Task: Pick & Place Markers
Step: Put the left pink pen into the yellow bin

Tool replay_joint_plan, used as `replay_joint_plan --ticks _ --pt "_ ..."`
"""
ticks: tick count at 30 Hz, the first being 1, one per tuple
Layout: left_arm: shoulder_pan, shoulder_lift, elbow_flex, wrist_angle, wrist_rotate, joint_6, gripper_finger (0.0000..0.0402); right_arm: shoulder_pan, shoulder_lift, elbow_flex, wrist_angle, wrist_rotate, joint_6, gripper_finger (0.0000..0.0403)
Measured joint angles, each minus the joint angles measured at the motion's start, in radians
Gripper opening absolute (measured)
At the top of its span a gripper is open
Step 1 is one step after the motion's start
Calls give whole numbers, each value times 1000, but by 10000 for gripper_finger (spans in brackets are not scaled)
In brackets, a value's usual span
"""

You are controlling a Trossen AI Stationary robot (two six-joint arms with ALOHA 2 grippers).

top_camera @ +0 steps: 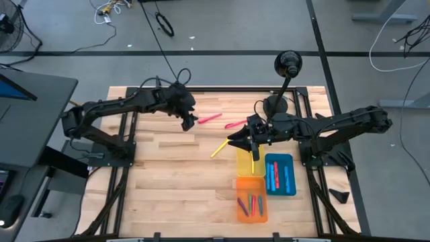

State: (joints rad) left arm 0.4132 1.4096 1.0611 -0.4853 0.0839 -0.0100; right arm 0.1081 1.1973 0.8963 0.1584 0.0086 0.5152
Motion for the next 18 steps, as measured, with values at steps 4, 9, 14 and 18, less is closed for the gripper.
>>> replay_joint_plan --ticks 4,9,14,18 --pt "48 52 0 0 33 7 239 0 0 0 4 0 0 126" --pt "93 121 29 -21 41 54 239 0 0 0 19 0 0 126" --pt "124 241 184 -101 17 124 239 0 0 0 26 2 -3 126" --pt "148 353 328 -183 8 154 238 0 0 0 26 2 -3 126"
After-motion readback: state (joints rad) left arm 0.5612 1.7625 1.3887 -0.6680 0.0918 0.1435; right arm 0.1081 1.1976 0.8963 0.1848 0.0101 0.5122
